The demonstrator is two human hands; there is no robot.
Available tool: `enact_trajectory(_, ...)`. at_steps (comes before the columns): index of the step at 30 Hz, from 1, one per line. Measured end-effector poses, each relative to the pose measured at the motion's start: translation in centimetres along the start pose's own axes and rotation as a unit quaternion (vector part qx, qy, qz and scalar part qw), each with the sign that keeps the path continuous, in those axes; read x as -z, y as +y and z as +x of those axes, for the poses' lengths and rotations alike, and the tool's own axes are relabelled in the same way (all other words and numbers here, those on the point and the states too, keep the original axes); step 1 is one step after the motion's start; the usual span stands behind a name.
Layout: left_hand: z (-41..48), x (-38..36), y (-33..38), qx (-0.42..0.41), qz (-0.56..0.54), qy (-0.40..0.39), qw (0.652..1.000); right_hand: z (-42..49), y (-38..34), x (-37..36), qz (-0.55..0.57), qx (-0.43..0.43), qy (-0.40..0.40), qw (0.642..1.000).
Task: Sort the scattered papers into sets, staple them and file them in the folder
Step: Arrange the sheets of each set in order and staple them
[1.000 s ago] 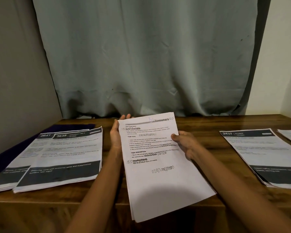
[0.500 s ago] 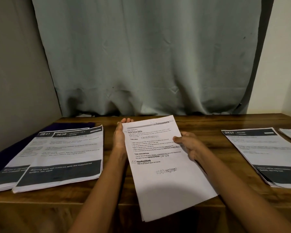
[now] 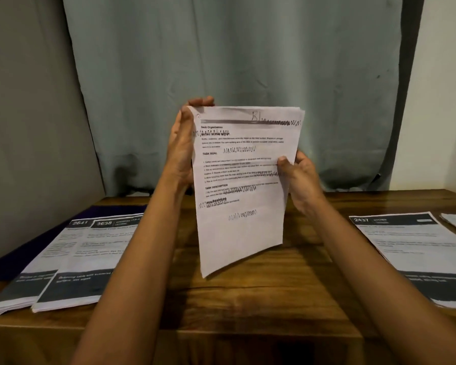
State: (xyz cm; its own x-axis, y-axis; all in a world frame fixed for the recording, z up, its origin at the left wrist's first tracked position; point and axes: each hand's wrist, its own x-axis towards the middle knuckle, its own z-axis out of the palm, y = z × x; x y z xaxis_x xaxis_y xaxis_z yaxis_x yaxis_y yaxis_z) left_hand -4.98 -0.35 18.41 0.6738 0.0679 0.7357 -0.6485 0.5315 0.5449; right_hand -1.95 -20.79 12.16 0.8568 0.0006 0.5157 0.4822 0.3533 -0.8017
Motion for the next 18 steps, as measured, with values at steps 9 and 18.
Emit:
enact_trajectory(9,-2.8,1.7,-1.5,0.041,-0.105,-0.030,0.993,-1.2,3.5,1.3,-0.029,-0.041,-0.011,0.999)
enact_trajectory(18,-2.5,1.8,-0.9,0.044,-0.115,0.009,0.992,-0.8,2.0,0.8,-0.112,-0.019,-0.036,0.993)
